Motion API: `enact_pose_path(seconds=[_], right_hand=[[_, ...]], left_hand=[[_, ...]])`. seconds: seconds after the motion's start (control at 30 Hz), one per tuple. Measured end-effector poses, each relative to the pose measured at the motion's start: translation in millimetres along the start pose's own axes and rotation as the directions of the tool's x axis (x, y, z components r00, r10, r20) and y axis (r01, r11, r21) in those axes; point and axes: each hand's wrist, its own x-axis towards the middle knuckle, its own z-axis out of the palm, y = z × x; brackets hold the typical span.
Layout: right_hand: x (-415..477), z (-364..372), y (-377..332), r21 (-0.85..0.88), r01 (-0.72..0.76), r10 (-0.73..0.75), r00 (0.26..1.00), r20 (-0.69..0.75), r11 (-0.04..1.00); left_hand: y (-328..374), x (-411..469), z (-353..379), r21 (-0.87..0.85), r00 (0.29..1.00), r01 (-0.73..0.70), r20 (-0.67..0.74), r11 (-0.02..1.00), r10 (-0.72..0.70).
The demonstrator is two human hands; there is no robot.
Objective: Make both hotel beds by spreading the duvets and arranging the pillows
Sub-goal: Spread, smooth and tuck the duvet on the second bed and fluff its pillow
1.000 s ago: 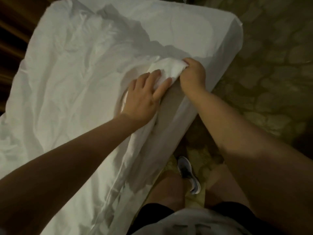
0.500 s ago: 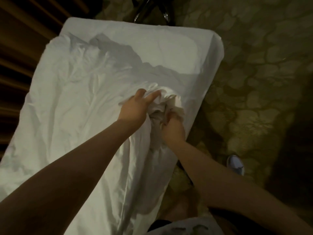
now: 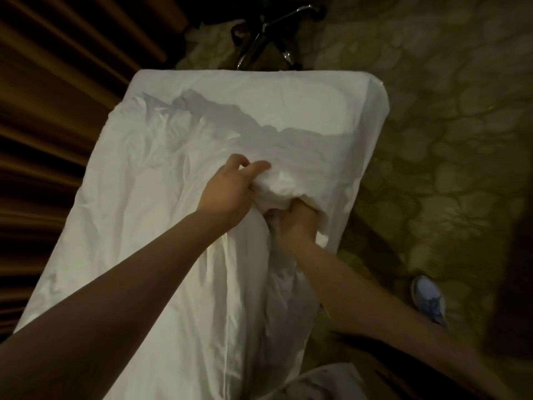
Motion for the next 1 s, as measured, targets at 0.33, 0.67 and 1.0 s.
enact_pose_path(seconds=[0.33, 0.67, 1.0], right_hand=[[-12, -57, -4, -0.556, 0.417, -0.513, 0.858, -0.020, 0.719], [10, -77, -16, -0.475, 0.530, -0.563, 0.822, 0.084, 0.703], [28, -78, -15, -0.074, 0.120, -0.131, 0.976, -0.176, 0.990]], left_hand=[[20, 33, -22, -0.035, 0.997, 0.068, -0.031, 0.997, -0.069], [36, 14, -11, 0.163, 0.965, -0.262, 0.079, 0.951, 0.252], [72, 15, -8, 0.189, 0.998, 0.013, 0.065, 0.982, -0.025]])
